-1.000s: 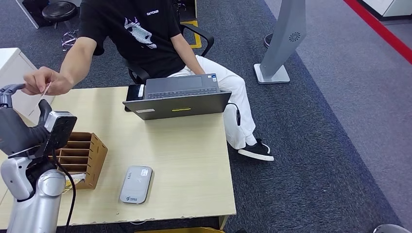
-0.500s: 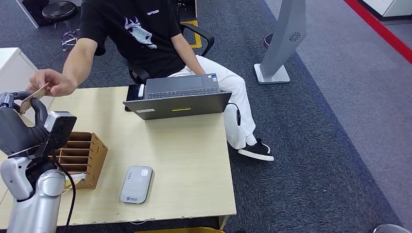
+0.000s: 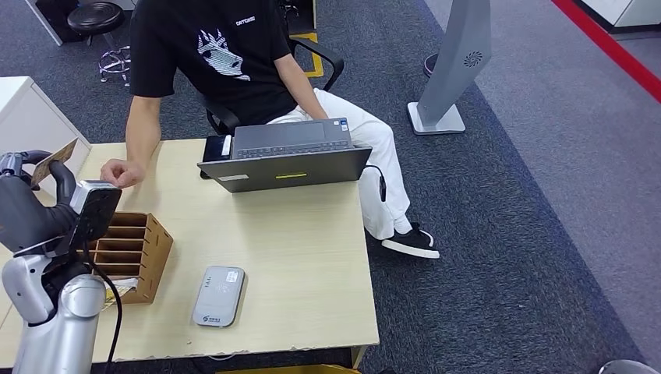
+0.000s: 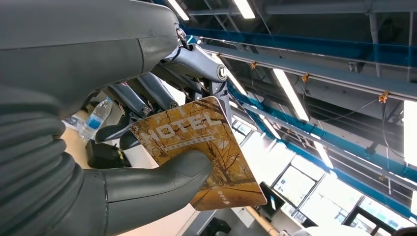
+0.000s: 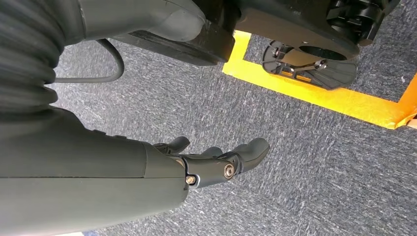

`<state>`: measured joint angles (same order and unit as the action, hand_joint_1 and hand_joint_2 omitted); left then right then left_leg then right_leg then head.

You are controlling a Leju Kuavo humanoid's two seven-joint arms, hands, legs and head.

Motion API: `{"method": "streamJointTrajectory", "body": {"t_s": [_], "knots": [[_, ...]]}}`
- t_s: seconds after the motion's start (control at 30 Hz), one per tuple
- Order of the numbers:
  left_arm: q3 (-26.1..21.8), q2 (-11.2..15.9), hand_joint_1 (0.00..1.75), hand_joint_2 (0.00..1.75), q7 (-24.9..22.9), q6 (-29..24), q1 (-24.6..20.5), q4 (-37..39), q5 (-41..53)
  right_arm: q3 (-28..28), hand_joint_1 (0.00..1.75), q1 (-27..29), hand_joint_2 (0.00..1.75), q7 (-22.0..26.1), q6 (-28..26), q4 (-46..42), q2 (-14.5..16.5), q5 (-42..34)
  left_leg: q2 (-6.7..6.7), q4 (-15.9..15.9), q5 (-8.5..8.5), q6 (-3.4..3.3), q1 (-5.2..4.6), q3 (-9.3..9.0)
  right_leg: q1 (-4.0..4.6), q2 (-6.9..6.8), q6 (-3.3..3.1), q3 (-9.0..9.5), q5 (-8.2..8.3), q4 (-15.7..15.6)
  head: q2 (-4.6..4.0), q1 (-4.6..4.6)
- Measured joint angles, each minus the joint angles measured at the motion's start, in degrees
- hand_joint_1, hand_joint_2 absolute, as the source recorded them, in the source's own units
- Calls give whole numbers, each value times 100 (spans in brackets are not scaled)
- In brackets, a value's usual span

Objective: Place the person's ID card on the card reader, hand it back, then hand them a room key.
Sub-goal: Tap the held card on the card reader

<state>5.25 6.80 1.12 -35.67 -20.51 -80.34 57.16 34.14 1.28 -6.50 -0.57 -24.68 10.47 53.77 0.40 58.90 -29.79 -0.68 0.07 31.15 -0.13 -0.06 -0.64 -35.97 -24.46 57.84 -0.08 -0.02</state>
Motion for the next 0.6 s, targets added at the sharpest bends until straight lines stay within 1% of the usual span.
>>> {"method": "streamJointTrajectory", "body": {"t_s": [0.13,0.23,0.3,0.47,0.6], "knots": [[20,-94,175,175,180,1,287,-303,-119,-11,0,54,175,-25,0,-67,0,12,0,0,0,0,-1,0,0,1,0,-1,0,-1,0,1],[130,-192,175,175,212,72,561,-638,-198,-17,0,97,175,-48,0,-138,1,45,0,0,-2,-2,-2,1,-1,0,1,-1,-1,-3,1,0],[258,-239,175,175,210,297,757,-857,-369,-17,0,135,175,-83,0,-220,6,73,0,0,-4,-5,-3,1,-1,0,2,-1,-1,-4,1,-1],[776,-250,175,175,204,1243,1182,-1068,-775,-10,0,214,175,-156,-2,-406,22,104,0,0,-6,-8,-4,5,-2,-1,2,-1,-2,-4,1,1],[1112,-239,175,175,270,1535,1447,-1145,-1249,12,0,237,175,-83,-2,-406,19,130,2,0,-6,-8,-3,5,-2,1,2,-1,-1,-4,1,0]]}}
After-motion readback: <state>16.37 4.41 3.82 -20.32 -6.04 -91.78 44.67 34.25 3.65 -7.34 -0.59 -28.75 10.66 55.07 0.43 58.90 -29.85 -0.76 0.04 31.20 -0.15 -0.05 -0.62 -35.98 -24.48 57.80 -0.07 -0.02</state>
